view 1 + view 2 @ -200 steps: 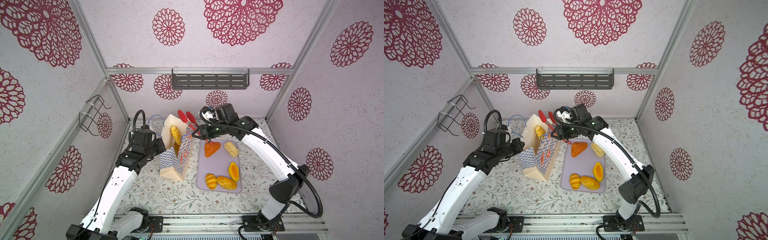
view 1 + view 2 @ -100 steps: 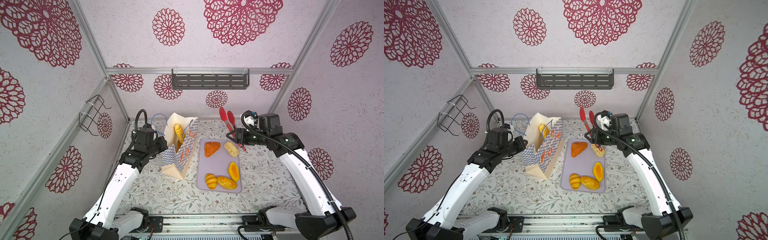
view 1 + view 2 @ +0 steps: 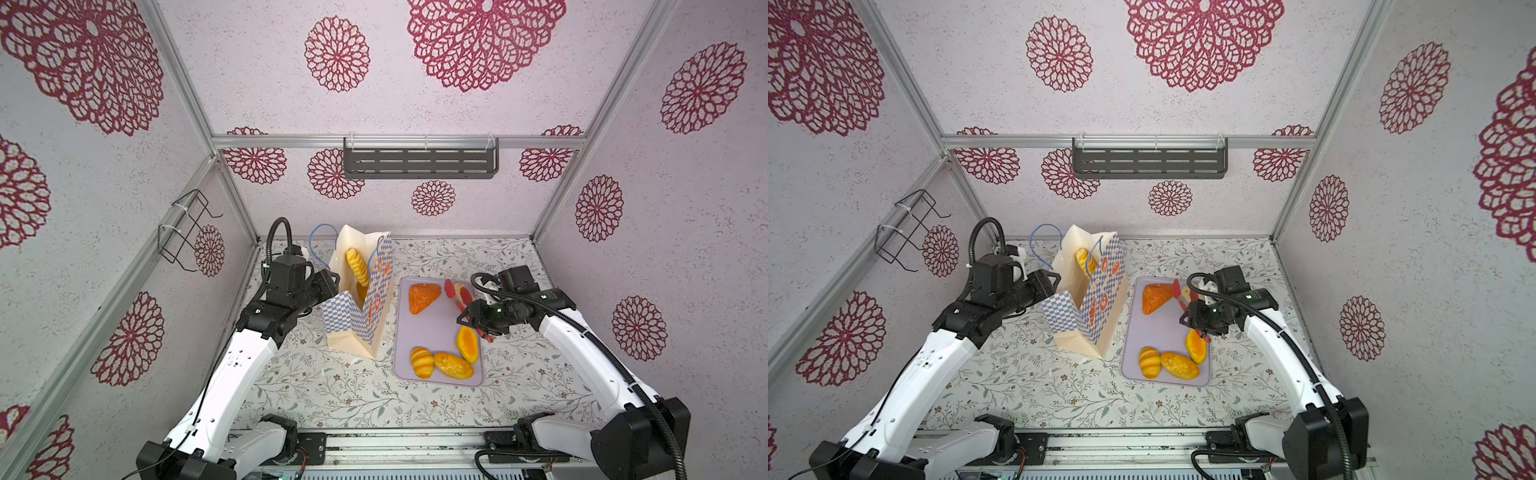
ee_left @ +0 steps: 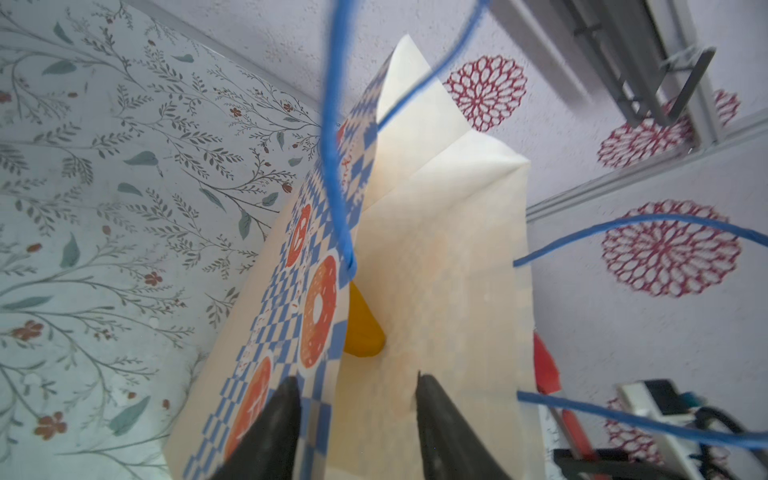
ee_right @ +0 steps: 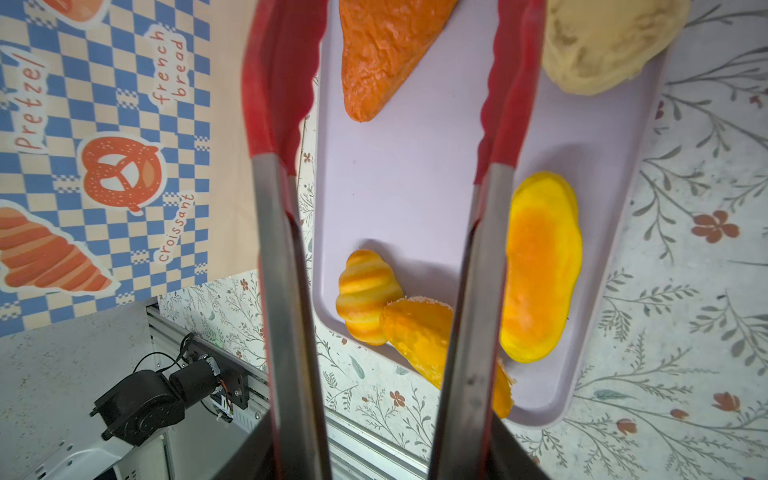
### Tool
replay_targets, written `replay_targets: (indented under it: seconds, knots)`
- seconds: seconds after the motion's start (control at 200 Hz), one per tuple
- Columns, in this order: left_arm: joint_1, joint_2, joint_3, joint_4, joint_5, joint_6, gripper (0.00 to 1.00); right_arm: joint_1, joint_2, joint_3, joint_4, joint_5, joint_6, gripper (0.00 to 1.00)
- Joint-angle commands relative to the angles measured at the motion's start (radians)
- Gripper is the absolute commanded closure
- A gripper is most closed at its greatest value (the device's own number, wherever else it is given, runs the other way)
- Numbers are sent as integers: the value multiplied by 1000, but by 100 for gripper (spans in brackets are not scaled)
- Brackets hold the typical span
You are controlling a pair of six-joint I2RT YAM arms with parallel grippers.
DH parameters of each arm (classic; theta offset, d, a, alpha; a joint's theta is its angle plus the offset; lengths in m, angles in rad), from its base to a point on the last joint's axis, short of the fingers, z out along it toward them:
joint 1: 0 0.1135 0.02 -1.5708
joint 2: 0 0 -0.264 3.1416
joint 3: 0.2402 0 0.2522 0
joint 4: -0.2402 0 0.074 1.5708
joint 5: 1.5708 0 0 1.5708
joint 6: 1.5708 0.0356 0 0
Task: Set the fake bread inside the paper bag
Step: 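Move the empty tongs back over the tray toward the remaining breads, then close the right gripper's tongs on the orange croissant on the tray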
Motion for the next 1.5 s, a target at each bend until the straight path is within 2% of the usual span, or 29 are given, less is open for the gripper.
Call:
replay_targets:
  seconds: [0.0, 0.095, 0.255, 0.5, 1.496]
  knots:
    - [2, -26, 42, -51, -63, 33, 35, -8, -2, 7, 67, -3, 11, 46]
    - [4, -47, 44, -83, -97, 47, 22, -10, 17, -7, 91, -16, 15, 46]
    - [9, -69, 76, -154, -158, 75, 10, -10, 54, -37, 163, -83, 54, 46]
    - [10, -118, 109, -236, -236, 108, 0, 2, 108, -61, 246, -133, 95, 46]
    - [37, -172, -11, -192, -203, 78, 0, 81, 368, 25, 374, -142, 146, 44]
